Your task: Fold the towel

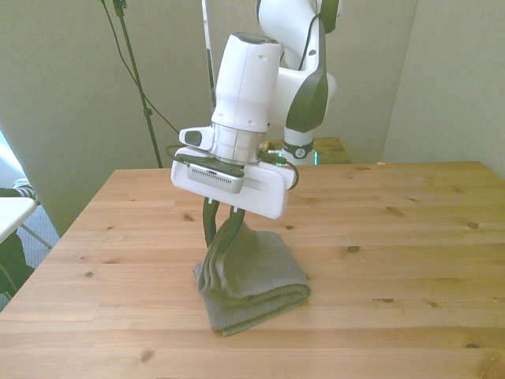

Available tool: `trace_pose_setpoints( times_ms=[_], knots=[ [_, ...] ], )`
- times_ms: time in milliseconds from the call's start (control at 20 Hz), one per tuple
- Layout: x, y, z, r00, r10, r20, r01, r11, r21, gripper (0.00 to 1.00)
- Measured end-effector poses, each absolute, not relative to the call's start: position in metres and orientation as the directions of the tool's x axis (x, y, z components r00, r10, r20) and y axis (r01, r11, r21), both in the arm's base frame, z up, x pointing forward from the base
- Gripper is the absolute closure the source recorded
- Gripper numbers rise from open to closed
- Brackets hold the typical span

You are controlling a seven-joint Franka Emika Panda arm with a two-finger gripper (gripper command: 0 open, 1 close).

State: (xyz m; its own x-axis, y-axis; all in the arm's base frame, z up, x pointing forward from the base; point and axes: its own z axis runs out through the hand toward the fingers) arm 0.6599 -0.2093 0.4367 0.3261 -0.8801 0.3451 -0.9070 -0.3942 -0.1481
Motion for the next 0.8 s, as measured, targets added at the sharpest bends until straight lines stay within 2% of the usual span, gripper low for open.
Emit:
trace_pose_setpoints(
  times_ms=[200,350,550,800],
  knots=[
    [0.659,-0.206,0.439,0.33,-0.883,0.334,-0.904,-0.398,-0.158,0.0],
    [0.65,-0.194,0.453,0.363,-0.885,0.292,-0.885,-0.426,-0.19,0.0],
    [0.605,-0.176,0.479,0.416,-0.877,0.239,-0.868,-0.462,-0.184,0.0],
    [0.531,-0.127,0.491,0.511,-0.847,0.148,-0.824,-0.532,-0.194,0.0]
  ],
)
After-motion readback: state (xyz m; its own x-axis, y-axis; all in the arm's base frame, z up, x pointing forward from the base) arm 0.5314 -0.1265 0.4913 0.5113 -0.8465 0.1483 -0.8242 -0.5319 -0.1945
